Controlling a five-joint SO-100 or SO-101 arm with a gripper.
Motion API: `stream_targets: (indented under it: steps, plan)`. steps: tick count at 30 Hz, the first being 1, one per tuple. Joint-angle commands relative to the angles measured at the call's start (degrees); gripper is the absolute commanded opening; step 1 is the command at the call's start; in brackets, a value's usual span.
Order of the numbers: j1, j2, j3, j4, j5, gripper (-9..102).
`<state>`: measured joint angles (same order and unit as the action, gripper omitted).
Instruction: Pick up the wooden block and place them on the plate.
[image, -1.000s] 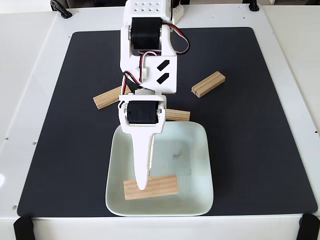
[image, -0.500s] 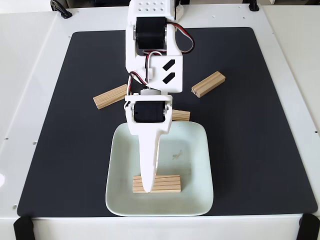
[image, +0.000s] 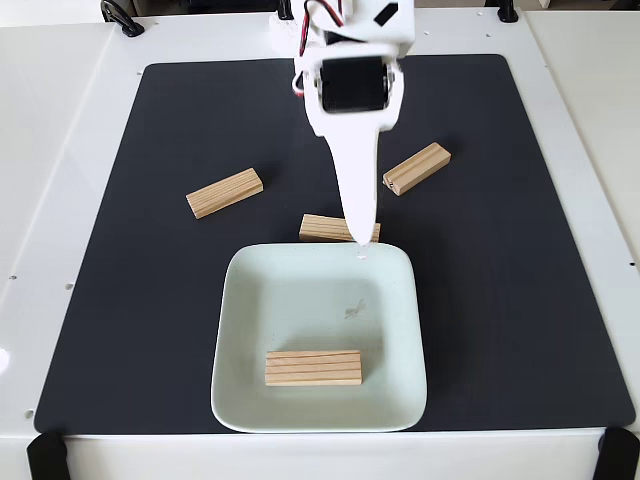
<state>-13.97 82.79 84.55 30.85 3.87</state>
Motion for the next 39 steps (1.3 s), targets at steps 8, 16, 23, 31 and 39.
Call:
stream_targets:
  steps: [8,16,23,31,39]
  plan:
    - [-5.10,32.08,31.73,0.35,-2.72,0]
    - [-9.84,52.38,48.96,9.76,-10.90,0]
    - [-13.89,46.05,33.57,32.43,-12.22,0]
    - [-13.89,22.32,9.49,40.87,-12.92,0]
    - [-15.03,6.94,2.81,41.66,-17.49,0]
